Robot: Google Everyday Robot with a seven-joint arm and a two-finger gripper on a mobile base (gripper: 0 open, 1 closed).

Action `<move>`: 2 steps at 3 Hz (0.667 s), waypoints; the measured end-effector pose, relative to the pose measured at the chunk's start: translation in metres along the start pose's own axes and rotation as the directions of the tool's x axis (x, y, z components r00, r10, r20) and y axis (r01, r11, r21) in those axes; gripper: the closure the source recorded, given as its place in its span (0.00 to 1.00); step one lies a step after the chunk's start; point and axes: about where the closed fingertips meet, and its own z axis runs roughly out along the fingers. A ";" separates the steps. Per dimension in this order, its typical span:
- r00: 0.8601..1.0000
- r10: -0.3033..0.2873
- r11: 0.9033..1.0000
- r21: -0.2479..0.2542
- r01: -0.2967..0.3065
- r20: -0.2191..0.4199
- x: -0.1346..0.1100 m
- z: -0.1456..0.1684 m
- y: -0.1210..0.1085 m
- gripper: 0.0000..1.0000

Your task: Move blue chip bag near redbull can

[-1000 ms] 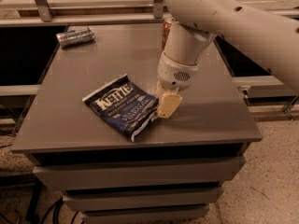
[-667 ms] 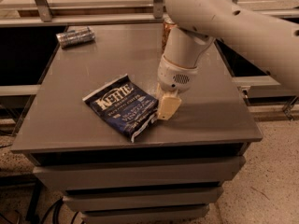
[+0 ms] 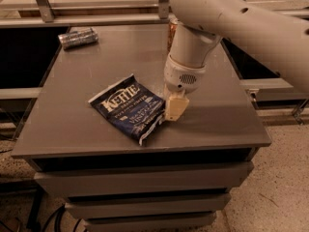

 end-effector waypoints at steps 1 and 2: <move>1.000 -0.001 0.998 0.067 0.002 -0.022 0.000 -0.017 -0.013 1.00; 0.999 -0.006 0.992 0.126 0.010 -0.034 -0.003 -0.034 -0.027 1.00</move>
Offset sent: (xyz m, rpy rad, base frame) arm 0.0480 -0.0074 0.0534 -0.0475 -0.1906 -0.0254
